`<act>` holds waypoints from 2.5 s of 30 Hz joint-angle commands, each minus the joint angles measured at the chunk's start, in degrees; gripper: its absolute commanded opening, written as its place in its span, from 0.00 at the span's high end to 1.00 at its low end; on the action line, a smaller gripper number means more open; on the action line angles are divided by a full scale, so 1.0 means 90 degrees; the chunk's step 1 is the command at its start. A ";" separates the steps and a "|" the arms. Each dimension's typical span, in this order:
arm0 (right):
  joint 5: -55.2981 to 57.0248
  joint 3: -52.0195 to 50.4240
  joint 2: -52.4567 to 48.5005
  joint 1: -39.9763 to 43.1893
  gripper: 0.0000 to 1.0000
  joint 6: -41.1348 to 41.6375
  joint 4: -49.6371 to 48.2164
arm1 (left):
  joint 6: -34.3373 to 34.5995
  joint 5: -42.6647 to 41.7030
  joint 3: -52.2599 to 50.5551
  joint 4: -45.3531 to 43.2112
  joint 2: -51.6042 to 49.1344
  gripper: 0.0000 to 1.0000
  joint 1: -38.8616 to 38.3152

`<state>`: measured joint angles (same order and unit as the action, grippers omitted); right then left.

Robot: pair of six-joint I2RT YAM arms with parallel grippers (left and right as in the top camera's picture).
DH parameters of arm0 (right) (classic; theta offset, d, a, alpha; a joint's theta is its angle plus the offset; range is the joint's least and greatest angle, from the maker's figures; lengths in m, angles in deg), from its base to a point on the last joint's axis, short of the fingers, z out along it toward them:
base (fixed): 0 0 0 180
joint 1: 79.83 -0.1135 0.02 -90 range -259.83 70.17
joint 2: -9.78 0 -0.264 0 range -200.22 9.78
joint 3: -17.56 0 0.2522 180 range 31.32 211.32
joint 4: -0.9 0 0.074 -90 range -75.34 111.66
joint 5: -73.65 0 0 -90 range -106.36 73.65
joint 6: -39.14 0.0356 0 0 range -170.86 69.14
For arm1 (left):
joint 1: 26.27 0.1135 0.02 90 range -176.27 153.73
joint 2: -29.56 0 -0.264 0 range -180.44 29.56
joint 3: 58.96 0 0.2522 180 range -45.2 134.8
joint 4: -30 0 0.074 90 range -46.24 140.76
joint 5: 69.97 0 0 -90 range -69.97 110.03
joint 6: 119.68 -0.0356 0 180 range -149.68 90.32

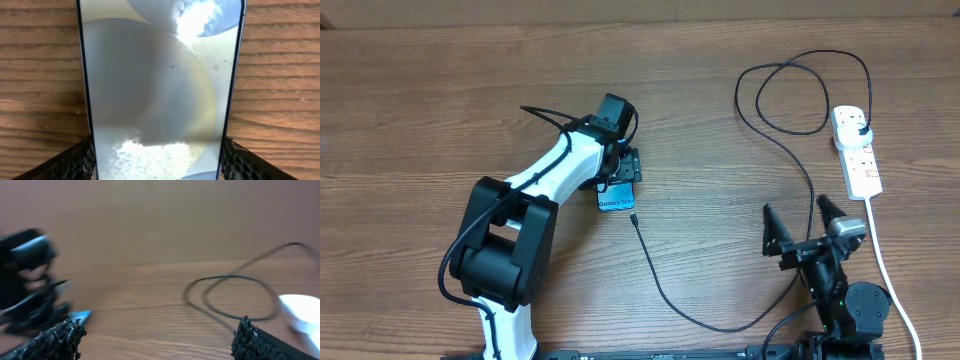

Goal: Plug charger to phone and switch on socket
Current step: 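Raise the right arm and move the right gripper toward the phone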

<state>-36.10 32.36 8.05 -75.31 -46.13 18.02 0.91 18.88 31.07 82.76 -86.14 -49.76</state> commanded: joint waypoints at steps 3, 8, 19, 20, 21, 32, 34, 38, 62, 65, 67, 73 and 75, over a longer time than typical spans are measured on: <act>-0.1545 -0.0029 -0.0027 0.0017 0.00 0.0474 -0.0160 | -0.0408 -0.1501 -0.0362 -0.0024 -0.0551 0.16 -0.0058; -0.1535 0.0345 -0.0044 0.0017 0.00 0.0884 0.0070 | -0.0420 -0.1423 -0.0362 -0.0022 -0.0551 0.12 -0.0058; -0.1200 0.3155 -0.1790 0.0017 0.00 0.0777 0.1955 | 0.0401 -0.0459 -0.0362 0.0022 -0.0551 0.00 -0.0187; -0.1205 0.3480 -0.2084 0.0017 0.00 0.0772 0.2225 | 0.0454 -0.0420 -0.0364 0.0044 -0.0551 0.00 -0.0223; -0.1246 0.3815 -0.2390 0.0017 0.00 0.0687 0.2523 | 0.0510 -0.0340 -0.0364 0.0063 -0.0551 0.01 -0.0255; -0.2334 0.6458 -0.5634 0.0017 0.00 -0.0034 0.5309 | 0.0770 0.0034 -0.0364 0.0321 -0.0551 0.07 -0.0449; -0.2696 0.6460 -0.5935 0.0017 0.00 -0.0036 0.5321 | 0.0770 0.0041 -0.0364 0.0347 -0.0551 0.09 -0.0466; -0.2744 0.6458 -0.6501 0.0017 0.00 -0.0092 0.5408 | 0.0772 0.0102 -0.0364 0.0362 -0.0551 0.11 -0.0483; -0.2868 0.5617 -0.9520 -0.0007 0.00 0.0505 0.4449 | -0.1936 -0.1870 -0.0374 0.0891 -0.0551 0.13 -0.0236; -0.3245 0.5469 -0.9845 -0.0114 0.01 0.0525 0.3973 | -0.2195 -0.1999 -0.0374 0.0967 -0.0551 0.12 -0.0223; -0.3317 0.5421 -1.0052 -0.0282 0.01 0.0709 0.3716 | -0.2205 -0.1996 -0.0374 0.0976 -0.0551 0.12 -0.0226; -0.3167 0.5418 -1.0523 -0.0806 0.00 0.1052 0.2936 | -0.1064 -0.1605 -0.0374 0.0612 -0.0551 0.00 -0.0226; -0.2764 0.5418 -1.0574 -0.0852 0.00 0.1370 0.2783 | -0.0321 -0.1190 -0.0372 0.0554 -0.0551 0.00 -0.0226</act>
<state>-63.62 81.38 -86.46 -82.57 -37.65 44.09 -10.98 6.51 31.29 89.10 -85.51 -51.31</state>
